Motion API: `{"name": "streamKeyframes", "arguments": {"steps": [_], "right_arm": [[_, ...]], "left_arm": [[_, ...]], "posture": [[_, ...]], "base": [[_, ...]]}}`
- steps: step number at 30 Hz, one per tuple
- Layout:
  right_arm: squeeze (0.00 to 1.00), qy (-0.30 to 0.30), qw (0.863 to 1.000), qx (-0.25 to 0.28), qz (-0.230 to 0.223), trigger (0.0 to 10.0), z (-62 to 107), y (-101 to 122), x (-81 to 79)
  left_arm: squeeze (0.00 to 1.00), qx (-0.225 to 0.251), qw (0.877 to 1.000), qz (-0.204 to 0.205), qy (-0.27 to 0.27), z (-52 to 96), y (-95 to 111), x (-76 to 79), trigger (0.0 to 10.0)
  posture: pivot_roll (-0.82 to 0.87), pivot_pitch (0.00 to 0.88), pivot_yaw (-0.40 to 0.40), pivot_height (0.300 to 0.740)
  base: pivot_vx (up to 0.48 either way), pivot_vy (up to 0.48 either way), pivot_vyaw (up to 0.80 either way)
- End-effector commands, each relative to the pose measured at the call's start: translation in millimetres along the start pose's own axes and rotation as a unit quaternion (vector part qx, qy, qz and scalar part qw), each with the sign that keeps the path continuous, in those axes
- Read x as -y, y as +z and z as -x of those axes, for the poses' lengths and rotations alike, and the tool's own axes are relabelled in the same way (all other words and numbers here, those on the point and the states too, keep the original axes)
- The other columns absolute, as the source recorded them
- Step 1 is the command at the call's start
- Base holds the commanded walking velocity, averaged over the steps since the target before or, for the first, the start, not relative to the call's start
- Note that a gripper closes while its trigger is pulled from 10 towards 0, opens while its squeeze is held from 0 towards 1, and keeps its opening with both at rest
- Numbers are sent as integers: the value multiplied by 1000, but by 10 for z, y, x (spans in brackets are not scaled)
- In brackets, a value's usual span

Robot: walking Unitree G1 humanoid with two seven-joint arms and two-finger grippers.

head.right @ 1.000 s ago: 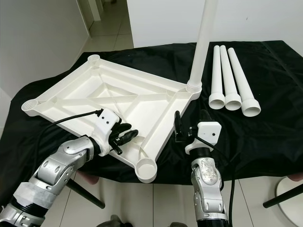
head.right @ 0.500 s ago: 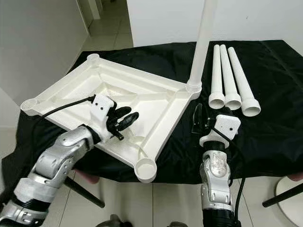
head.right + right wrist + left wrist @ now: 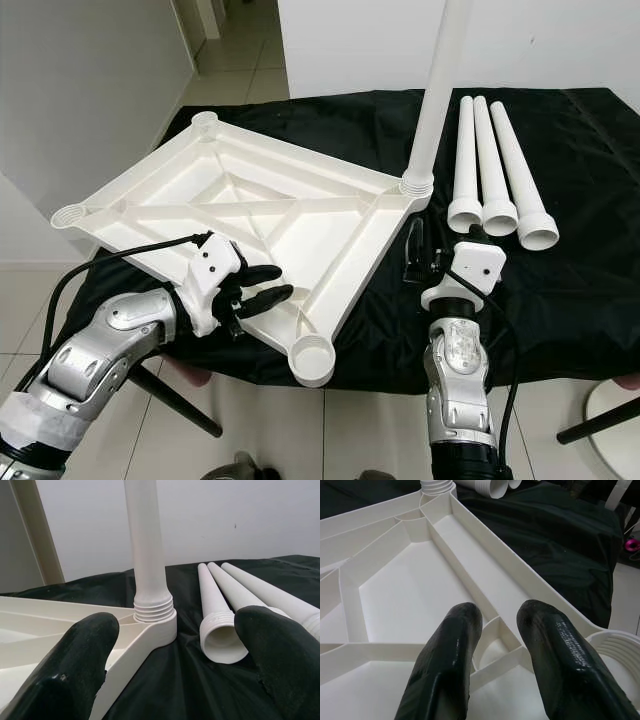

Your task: Building children table

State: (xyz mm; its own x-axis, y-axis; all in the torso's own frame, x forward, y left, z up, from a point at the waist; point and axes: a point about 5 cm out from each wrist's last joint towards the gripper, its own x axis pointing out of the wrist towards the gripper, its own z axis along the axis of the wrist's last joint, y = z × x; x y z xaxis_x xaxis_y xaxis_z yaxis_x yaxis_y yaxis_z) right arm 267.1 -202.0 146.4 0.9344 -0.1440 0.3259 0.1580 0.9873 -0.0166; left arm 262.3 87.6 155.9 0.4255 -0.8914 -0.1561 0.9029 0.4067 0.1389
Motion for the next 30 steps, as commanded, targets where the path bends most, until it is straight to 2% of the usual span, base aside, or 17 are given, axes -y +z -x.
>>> {"name": "streamKeyframes", "arguments": {"steps": [1, 4, 7, 10, 13, 22, 24, 29, 30], "right_arm": [[0, 4, 1000, -4, -2, 10000, 18, -13, -14], [0, 1, 1000, -6, 4, 10000, 35, -5, 7], [0, 1, 1000, -7, 5, 10000, 38, -3, 11], [0, 5, 1000, -9, 6, 10000, 84, -5, 5], [0, 6, 1000, -11, 6, 10000, 98, -9, 1], [0, 7, 1000, -9, 13, 10000, 71, 9, 48], [0, 6, 1000, -8, 15, 10000, 66, 21, 64], [0, 5, 1000, -8, 18, 10000, 72, 26, 79], [0, 6, 1000, -11, 21, 10000, 84, 21, 91]], "left_arm": [[0, -16, 1000, -8, -10, 25, -36, -21, 10000], [0, -45, 999, -14, 15, 91, -141, -113, 10000], [0, -50, 998, -14, 18, 106, -160, -128, 10000], [0, -71, 995, -32, 66, 124, -210, -237, 10000], [0, -74, 993, -37, 86, 136, -213, -319, 10000], [0, -76, 992, -47, 90, 122, -200, -364, 10000], [0, -85, 991, -63, 82, 100, -214, -341, 10000], [0, -87, 991, -74, 71, 89, -218, -314, 10000], [0, -88, 991, -82, 52, 83, -223, -276, 10000]], "posture": [[-43, 0, 99, 740], [-43, 0, 98, 740], [-43, 0, 98, 740], [-41, 13, 97, 740], [-41, 17, 96, 740], [-43, 24, 100, 740], [-46, 31, 101, 740], [-46, 32, 102, 740], [-46, 31, 101, 740]], "base": [[0, 0, 0], [0, 0, 0], [0, 0, 0], [0, 0, 0], [0, 0, 0], [0, 0, 0], [0, 0, 0], [0, 0, 0], [0, 0, 0]]}}
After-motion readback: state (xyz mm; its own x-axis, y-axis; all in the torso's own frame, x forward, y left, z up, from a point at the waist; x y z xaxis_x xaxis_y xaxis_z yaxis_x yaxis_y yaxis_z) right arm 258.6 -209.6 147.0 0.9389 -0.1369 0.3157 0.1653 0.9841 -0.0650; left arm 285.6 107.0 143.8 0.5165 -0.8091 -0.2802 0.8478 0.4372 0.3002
